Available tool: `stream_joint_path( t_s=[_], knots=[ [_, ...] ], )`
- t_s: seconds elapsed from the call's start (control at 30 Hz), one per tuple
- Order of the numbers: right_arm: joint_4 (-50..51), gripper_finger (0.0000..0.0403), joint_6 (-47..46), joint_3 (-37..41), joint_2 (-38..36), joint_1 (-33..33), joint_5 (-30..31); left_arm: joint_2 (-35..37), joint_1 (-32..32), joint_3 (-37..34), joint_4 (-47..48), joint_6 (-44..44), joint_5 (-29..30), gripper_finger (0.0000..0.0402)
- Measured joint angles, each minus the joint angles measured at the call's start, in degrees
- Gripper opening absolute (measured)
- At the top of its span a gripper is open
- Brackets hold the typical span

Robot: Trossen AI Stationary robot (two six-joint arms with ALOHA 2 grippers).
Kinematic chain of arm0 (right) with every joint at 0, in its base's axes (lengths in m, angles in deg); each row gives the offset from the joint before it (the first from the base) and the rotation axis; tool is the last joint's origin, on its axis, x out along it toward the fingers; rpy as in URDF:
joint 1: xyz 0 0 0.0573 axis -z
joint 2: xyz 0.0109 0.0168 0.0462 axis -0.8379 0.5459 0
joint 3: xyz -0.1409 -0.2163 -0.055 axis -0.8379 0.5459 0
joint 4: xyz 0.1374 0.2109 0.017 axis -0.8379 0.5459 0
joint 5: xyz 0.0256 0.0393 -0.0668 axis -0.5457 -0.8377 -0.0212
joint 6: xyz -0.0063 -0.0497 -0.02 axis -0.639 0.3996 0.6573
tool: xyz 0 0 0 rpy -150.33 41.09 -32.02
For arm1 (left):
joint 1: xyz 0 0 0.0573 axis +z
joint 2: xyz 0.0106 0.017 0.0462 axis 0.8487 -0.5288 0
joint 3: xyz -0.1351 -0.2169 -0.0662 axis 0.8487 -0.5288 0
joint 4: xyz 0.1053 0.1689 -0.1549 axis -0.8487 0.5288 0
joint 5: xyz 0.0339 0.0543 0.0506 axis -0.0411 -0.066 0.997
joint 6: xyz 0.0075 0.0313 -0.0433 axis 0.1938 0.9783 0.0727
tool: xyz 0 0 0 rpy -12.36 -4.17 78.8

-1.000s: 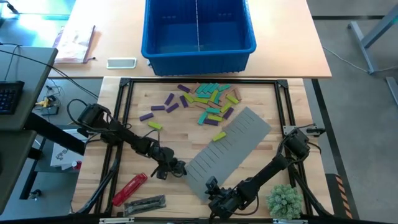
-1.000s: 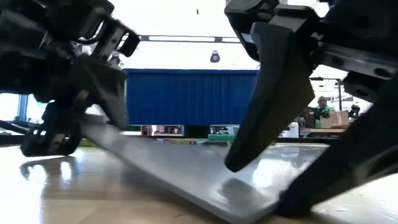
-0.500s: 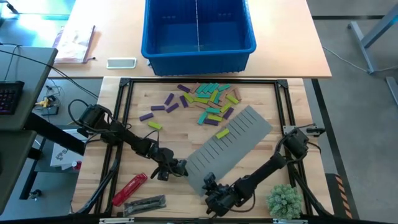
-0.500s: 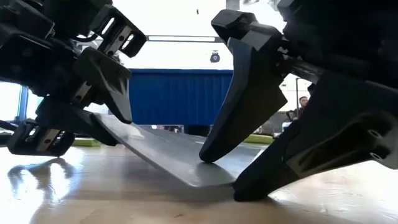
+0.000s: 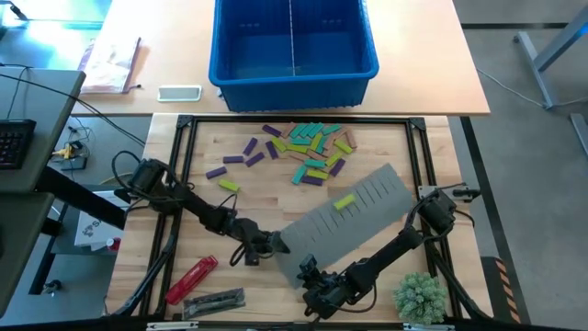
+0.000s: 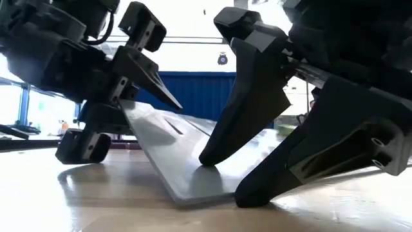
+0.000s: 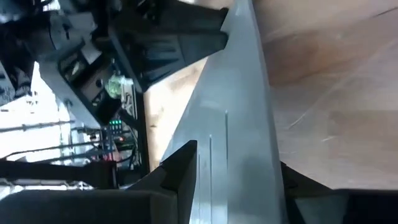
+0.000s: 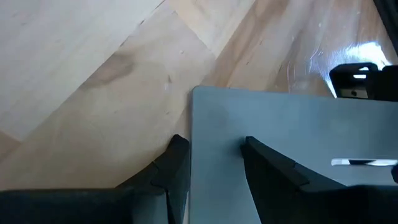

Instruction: Sort blocks

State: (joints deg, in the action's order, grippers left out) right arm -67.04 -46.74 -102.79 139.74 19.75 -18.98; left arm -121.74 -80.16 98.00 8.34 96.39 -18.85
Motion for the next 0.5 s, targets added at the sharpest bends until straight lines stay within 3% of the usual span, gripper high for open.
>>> stream_joint_path(
  t_s=[0.27, 0.4, 0.5],
  knots=[
    [0.6, 0.0133, -0.16, -0.04, 0.06, -0.12, 1.35, 0.1, -2.7, -0.04, 0.57, -0.54, 1.54, 0.0051],
    [0.51, 0.0133, -0.18, -0.04, 0.07, -0.36, 2.47, 0.11, -3.75, 0.68, 1.21, -4.58, 4.21, 0.0007],
    [0.36, 0.0134, -0.37, -0.06, -0.26, -1.06, 4.58, 0.12, -3.79, 1.05, 1.21, -8.86, 4.93, 0.0005]
  ],
)
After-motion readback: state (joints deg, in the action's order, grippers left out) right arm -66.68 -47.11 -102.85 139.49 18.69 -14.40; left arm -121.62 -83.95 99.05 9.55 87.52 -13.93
